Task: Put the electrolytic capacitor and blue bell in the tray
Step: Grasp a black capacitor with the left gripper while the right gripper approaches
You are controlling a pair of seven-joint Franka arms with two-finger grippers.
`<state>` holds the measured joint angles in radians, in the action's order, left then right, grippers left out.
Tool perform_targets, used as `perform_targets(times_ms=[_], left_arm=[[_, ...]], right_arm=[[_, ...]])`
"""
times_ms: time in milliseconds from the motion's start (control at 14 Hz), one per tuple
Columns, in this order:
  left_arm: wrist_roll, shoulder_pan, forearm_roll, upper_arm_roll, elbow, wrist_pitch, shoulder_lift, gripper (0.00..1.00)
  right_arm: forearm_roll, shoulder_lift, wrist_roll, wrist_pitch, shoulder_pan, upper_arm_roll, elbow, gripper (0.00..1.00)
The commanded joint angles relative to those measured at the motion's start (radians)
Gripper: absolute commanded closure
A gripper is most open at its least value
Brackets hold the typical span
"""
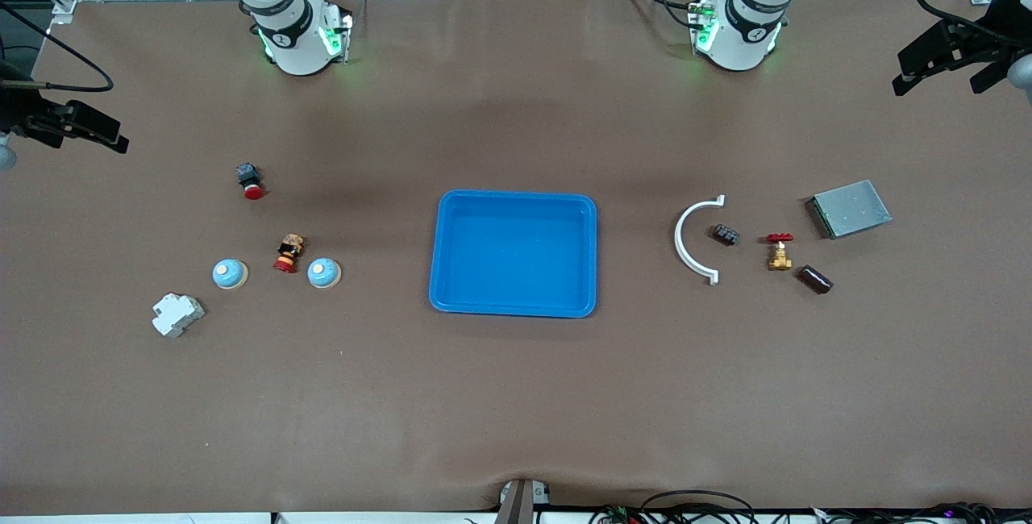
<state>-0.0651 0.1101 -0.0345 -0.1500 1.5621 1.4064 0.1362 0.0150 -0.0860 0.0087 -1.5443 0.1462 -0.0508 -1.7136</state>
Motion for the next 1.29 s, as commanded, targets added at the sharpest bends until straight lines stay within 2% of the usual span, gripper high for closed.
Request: perform_targets(times_ms=[0,286,429,714,857,1214], left_arm=[[-0.009,0.002,0.021,-0.006,0.007,-0.001,0.006,0.0],[0.001,0.006,0.044,-0.003,-0.02,0.0,-0.03,0.0],[-0.012,0.006,0.068,0.0,-0.005,-0.001,-0.04,0.0],[-0.025,0.011,0.186,-0.003,0.025,0.063,-0.119,0.0],[-0.025,0.048,0.186,0.0,0.074,0.152,-0.141,0.0],[-0.025,0.16,0.17,-0.002,0.298,0.446,-0.144,0.0]], right_arm=[[-0.003,-0.017,0.008,-0.004,0.015,-0.014,-0.014,0.0],[-0.003,-0.017,0.008,-0.004,0.015,-0.014,-0.014,0.0],[-0.001,-0.017,0.008,-0.004,0.015,-0.014,-0.014,0.0],[-0.001,-0.017,0.008,-0.004,0.015,-0.014,-0.014,0.0],[-0.001,-0.017,0.008,-0.005,0.015,-0.015,-0.015,0.0],[-0.001,-0.012,0.011,-0.008,0.012,-0.018,-0.017,0.0]])
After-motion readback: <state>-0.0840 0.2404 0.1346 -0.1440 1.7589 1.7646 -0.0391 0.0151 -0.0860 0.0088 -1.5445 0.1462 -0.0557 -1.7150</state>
